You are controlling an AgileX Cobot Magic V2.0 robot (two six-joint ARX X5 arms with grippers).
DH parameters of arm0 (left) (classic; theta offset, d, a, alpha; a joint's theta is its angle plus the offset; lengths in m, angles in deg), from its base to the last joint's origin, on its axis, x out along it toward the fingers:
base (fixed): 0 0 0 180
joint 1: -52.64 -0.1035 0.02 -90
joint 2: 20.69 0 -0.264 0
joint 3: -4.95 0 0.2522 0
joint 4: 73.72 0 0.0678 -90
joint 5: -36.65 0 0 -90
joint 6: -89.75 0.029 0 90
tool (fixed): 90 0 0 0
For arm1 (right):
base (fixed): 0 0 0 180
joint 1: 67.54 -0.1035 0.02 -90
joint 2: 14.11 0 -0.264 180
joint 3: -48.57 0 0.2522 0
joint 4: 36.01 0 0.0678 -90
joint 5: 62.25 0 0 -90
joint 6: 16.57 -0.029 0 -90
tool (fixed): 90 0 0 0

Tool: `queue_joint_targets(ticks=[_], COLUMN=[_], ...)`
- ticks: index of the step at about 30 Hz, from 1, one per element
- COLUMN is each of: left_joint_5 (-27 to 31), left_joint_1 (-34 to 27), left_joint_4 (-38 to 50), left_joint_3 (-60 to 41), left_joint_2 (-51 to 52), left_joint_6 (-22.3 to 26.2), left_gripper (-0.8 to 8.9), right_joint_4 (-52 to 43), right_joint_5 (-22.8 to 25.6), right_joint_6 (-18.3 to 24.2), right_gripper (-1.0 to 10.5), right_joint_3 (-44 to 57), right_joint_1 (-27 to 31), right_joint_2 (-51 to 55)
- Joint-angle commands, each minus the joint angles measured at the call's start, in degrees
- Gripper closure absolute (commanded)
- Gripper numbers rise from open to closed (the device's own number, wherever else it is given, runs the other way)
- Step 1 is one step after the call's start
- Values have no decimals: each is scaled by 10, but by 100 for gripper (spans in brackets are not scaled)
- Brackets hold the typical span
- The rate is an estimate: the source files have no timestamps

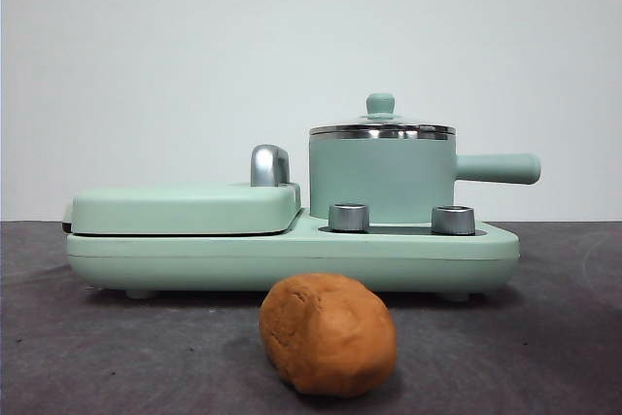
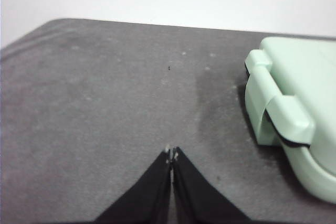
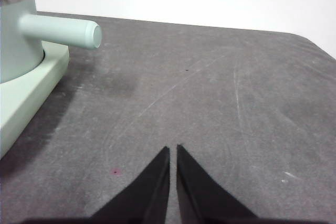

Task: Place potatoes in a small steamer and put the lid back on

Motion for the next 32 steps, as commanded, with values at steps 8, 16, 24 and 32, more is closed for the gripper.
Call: queue_joint_targets(ticks=[8,16,24,32], left_joint_5=[-117,-191,-234,-320], left_joint_1=[1,29,61,86], left_joint_4=[75,36,-27,-143], left_joint_3=[-3,66,205,357], left_joint_2=[-1,-40,-140,-256], left_joint_6=[-104,-141,-130,-48], left_gripper=[807,806,806,806], right_joint_4=[-21,19,154,285], right_joint_5=[-74,-136,-194,-296], right_joint_6=[-177,-255,-243,-140], right_gripper=[931,932,933,932], right_joint_3=[0,-72,-228,-383], right_joint_1=[0,0,0,0], right_joint_2=[0,-1,-56,-163])
